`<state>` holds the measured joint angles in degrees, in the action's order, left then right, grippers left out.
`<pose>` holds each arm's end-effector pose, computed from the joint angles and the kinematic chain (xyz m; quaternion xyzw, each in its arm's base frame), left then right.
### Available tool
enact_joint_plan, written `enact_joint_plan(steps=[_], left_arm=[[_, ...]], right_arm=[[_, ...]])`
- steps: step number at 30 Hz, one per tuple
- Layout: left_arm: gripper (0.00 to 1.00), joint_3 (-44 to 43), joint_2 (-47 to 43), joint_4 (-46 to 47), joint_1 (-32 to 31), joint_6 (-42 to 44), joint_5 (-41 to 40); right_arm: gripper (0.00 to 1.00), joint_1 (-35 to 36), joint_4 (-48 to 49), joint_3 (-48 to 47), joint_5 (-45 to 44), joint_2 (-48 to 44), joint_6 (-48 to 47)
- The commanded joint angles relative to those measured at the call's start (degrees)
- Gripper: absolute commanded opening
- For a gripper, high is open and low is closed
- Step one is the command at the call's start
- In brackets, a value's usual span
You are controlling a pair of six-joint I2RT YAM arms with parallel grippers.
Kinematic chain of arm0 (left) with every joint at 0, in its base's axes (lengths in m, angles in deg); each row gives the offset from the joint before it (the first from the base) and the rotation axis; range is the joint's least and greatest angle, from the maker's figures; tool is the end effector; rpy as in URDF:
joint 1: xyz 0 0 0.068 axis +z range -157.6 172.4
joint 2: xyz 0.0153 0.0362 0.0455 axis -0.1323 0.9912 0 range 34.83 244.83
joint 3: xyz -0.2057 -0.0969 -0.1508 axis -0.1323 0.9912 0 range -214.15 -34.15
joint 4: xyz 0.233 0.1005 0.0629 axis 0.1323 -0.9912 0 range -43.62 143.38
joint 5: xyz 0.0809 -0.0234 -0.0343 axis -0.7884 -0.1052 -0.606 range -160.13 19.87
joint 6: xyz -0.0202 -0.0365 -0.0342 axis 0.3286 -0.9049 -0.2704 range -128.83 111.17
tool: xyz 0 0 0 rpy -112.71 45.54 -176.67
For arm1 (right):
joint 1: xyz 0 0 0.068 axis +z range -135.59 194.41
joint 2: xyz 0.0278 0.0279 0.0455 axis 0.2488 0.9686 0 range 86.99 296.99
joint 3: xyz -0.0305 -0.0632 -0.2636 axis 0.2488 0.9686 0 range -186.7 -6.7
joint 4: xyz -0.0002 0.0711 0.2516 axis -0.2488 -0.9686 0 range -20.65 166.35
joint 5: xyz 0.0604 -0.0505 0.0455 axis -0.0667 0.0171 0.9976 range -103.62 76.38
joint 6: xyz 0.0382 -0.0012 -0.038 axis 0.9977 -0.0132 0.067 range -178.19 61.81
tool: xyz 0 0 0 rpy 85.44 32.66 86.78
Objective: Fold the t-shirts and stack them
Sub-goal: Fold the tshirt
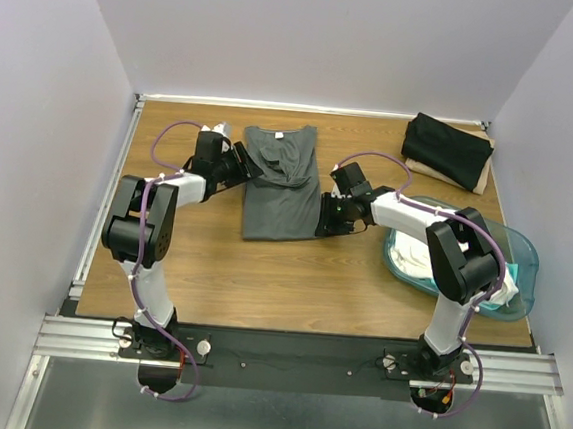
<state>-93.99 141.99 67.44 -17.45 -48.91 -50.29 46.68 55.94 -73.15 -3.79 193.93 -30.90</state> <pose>0.3900 -0.0800 0.1674 -0.1470 0.8581 -0.3349 0.3604 0.3140 0.2055 0.1573 -0.0634 0.9625 0.1963 0.1761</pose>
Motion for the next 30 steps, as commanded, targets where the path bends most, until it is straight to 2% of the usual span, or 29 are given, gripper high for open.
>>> enact_joint_plan(steps=[1,6,10,18,24,30], left_arm=[[0.61,-0.9,-1.07,1.67,0.79,-1.5,-3.3],[0.61,-0.2,-3.09,-0.52,0.79,0.17,-5.33],[0.61,1.38,-7.29,-3.95,0.79,5.34,-5.94],[0.61,11.75,-17.59,-14.48,-0.96,12.56,-7.79],[0.61,18.34,-20.93,-21.36,-7.19,9.67,-11.04],[0.58,21.95,-24.62,-23.64,-9.05,5.54,-13.94]], right_arm=[[0.4,0.25,-0.95,1.77,-0.6,2.84,0.22],[0.4,0.25,-1.04,1.42,-0.42,3.1,0.22],[0.4,0.25,-1.13,1.5,-0.33,3.19,0.22],[0.37,0.25,-1.04,1.86,0.02,3.54,0.22],[0.35,0.25,-1.04,1.42,0.63,3.9,0.05],[0.35,0.25,-0.95,1.68,1.07,4.33,0.05]])
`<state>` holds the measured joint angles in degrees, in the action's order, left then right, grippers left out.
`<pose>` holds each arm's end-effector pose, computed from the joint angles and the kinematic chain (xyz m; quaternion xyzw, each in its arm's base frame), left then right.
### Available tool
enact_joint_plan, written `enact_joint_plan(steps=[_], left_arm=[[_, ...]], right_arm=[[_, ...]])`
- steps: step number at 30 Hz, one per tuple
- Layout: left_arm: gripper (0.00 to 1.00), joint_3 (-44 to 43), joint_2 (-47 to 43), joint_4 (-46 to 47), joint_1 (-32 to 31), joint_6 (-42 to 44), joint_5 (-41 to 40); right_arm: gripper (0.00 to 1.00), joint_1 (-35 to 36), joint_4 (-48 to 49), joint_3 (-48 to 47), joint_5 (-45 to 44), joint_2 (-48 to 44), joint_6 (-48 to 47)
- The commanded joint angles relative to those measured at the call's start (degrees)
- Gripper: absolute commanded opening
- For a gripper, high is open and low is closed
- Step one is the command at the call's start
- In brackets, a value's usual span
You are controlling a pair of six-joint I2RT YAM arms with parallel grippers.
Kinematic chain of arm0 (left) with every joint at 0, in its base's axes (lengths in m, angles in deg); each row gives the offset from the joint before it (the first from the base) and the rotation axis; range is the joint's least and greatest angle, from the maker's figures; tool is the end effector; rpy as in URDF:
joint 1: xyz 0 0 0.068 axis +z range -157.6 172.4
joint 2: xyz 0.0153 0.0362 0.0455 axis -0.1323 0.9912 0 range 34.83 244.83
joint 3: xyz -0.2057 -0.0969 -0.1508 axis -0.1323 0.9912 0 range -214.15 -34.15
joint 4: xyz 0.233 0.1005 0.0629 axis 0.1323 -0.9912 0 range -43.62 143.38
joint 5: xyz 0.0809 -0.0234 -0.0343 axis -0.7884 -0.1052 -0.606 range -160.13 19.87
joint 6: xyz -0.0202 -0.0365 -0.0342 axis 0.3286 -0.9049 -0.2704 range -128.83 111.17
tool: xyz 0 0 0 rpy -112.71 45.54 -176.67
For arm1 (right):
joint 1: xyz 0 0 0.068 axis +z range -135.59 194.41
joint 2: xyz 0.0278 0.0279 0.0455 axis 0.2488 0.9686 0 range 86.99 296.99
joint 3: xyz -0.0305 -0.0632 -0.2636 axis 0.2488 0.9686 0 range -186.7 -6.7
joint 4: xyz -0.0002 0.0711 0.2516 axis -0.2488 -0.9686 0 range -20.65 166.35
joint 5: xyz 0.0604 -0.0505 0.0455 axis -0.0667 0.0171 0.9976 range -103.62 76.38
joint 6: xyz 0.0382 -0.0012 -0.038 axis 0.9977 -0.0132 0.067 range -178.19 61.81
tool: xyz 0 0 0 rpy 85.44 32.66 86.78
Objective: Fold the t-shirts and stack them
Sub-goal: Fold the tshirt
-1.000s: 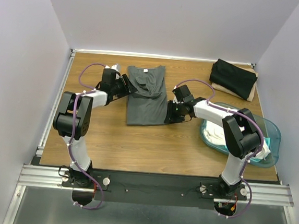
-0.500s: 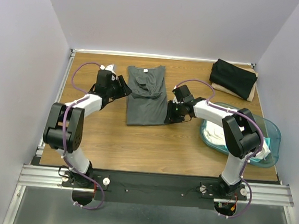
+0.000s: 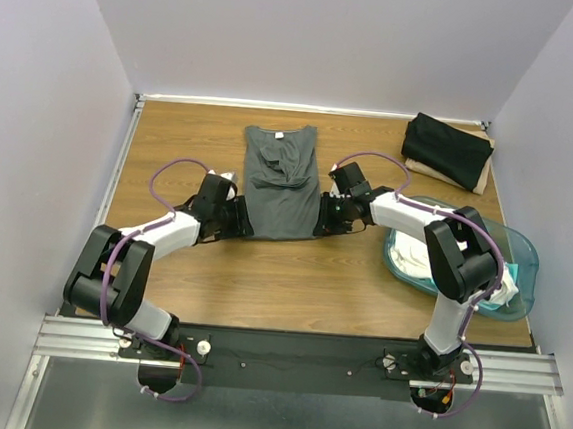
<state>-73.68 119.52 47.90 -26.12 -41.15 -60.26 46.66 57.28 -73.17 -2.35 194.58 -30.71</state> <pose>0.2636 -0.0948 0.1606 -0.0839 0.9348 -0.2171 0.2683 0.3159 0.2076 0.1548 -0.0653 0.9598 0.2098 0.1748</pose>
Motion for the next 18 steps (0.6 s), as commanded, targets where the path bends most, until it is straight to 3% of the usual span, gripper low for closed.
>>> enact_joint_plan(steps=[1,18], left_arm=[[0.57,1.65,-2.68,-4.28,-0.46,-2.57,-4.68],[0.34,1.65,1.88,-3.05,-1.78,-1.08,-1.35]], right_arm=[[0.35,0.27,-2.29,1.7,-0.19,3.68,-0.15],[0.35,0.27,-2.29,1.35,-0.37,3.59,-0.41]])
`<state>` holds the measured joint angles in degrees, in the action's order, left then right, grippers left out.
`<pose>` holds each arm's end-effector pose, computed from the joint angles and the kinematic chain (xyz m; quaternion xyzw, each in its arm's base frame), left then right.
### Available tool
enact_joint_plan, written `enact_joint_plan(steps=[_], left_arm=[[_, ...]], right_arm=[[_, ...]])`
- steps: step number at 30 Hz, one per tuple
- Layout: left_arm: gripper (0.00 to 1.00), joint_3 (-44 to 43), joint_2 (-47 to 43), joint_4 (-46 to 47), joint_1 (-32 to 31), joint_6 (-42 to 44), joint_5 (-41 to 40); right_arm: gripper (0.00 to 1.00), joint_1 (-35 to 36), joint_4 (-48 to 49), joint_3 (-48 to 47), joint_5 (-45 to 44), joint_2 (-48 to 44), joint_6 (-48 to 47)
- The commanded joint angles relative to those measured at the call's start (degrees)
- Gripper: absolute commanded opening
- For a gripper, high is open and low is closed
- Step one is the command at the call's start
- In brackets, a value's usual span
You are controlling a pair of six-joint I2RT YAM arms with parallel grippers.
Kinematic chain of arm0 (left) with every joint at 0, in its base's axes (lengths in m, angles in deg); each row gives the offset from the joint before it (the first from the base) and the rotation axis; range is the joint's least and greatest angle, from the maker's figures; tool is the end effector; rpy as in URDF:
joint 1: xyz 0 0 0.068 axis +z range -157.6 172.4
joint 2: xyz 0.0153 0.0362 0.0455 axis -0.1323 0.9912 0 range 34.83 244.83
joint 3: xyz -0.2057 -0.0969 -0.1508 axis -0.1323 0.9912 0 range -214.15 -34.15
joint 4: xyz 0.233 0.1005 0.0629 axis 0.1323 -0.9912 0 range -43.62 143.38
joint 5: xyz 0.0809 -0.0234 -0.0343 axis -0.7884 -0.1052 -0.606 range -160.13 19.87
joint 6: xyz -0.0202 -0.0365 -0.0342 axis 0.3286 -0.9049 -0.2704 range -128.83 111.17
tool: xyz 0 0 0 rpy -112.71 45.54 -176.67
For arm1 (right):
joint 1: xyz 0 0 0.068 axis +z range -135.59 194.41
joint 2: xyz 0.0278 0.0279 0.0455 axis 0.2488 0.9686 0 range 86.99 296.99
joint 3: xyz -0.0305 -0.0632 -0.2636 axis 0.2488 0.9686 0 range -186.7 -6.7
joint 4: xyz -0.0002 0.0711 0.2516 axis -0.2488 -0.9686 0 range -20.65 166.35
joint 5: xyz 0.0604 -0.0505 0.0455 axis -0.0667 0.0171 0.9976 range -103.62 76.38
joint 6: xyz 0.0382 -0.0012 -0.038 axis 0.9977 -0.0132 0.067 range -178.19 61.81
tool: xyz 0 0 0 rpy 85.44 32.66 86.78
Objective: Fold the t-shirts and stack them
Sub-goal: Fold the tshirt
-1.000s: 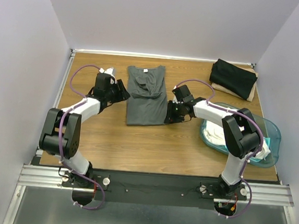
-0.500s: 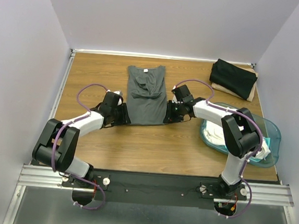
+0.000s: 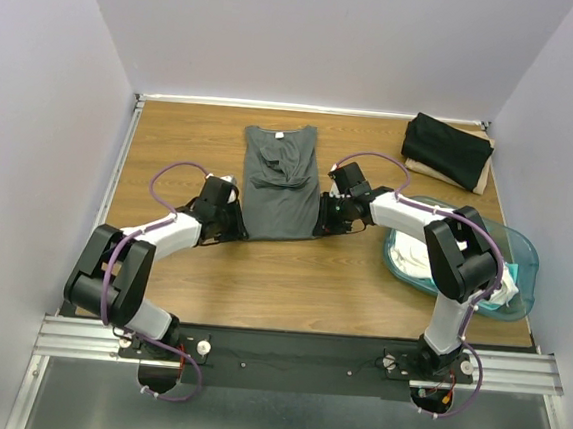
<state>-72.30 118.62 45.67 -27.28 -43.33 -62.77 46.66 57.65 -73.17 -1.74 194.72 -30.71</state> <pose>0.2535 -0.0956 0.1551 -0.1022 0.9420 -0.1971 0.2517 0.3163 0.2083 0.1543 -0.0668 0.9587 0.2150 0.1738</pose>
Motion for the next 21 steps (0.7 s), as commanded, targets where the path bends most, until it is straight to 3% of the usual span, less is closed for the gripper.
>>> enact_joint_plan(steps=[1,4,6,8,10,21], left_arm=[[0.31,0.27,3.22,-0.82,-0.97,1.45,1.61],[0.22,0.71,4.63,0.05,-1.15,1.89,2.49],[0.1,0.97,5.15,0.41,-1.15,2.24,3.19],[0.0,0.89,4.55,0.41,-1.15,2.42,3.46],[0.0,0.54,3.49,-0.29,-1.15,2.42,3.37],[0.0,-7.1,-15.57,-13.99,-1.15,-1.0,-3.31]], right_arm=[[0.35,0.27,-2.66,1.35,-0.98,3.46,-0.41],[0.3,0.27,-2.66,1.26,-0.98,3.37,-0.41],[0.23,0.27,-2.66,1.26,-0.89,3.2,-0.5],[0.09,0.27,-2.75,1.26,-0.89,3.02,-0.59],[0.0,0.27,-2.83,1.35,-0.89,1.88,-0.5],[0.0,0.27,-6.78,1.26,-4.23,-12.44,1.61]])
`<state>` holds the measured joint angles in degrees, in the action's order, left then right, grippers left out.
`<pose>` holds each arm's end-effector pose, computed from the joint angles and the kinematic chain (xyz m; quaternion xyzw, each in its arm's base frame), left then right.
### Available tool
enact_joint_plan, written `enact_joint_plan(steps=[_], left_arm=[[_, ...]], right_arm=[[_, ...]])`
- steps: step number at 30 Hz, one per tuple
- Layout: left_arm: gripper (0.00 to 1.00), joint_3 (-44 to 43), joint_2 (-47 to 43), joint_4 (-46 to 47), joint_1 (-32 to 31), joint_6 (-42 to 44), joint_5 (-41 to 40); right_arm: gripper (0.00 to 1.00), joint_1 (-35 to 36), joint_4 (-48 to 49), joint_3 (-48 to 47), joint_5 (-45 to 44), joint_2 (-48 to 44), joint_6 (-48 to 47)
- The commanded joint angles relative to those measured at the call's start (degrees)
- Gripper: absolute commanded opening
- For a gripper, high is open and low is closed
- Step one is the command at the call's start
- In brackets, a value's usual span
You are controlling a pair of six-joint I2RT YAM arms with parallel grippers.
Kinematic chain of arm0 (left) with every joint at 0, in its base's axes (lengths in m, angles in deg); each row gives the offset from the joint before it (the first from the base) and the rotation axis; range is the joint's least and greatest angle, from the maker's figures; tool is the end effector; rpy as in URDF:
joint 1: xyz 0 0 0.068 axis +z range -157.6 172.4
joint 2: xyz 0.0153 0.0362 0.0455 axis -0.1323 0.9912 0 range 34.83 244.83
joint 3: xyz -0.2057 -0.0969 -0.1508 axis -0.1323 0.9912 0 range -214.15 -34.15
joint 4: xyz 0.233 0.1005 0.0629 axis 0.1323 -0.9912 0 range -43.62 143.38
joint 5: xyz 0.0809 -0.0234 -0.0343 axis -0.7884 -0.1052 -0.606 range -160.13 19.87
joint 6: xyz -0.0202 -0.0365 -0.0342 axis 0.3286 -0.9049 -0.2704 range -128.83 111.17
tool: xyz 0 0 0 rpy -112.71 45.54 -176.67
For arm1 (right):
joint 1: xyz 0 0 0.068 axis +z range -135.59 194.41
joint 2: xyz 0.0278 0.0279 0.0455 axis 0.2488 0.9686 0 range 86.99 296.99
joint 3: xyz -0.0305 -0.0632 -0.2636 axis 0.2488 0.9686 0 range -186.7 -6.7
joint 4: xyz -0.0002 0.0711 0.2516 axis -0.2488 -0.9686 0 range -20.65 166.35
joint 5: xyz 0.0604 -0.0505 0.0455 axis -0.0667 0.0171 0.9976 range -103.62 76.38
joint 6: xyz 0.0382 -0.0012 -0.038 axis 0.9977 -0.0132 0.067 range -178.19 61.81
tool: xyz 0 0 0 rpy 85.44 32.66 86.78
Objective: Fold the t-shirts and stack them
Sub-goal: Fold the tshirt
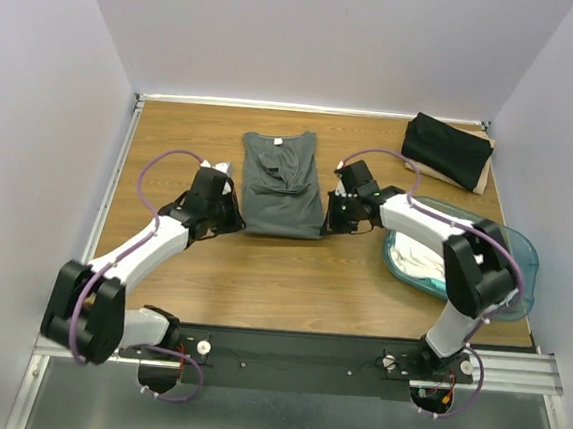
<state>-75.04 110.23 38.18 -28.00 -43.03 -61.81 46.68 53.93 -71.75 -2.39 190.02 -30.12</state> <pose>0.2418 -0.0955 0.1963 -0.0877 0.9326 -0.2180 0.2741 0.3035 0.1999 0.1726 -0.0603 0.9606 0.2096 0.1723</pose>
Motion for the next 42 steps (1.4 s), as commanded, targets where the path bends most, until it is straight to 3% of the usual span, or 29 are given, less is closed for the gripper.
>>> enact_joint_plan(steps=[1,12,20,31,42], left_arm=[[0.0,-4.55,-8.41,-7.29,-0.43,-1.75,-4.53],[0.0,1.07,-21.24,-15.38,-0.51,-5.26,1.35],[0.0,-0.24,-29.69,-21.45,-0.69,-9.3,5.74],[0.0,-1.66,-26.62,-17.68,-0.69,-9.22,4.78],[0.0,-4.82,-15.64,-10.74,-0.51,-4.57,3.9]], right_arm=[[0.01,0.25,-3.42,-0.59,-4.01,-8.88,1.19],[0.0,2.0,-13.7,0.63,-4.46,-17.15,1.72],[0.0,4.2,-18.89,-1.46,-6.3,-25.06,7.43],[0.0,4.2,-18.81,-5.51,-13.94,-21.03,8.75],[0.0,4.11,-18.54,-16.31,-22.56,-10.57,4.89]])
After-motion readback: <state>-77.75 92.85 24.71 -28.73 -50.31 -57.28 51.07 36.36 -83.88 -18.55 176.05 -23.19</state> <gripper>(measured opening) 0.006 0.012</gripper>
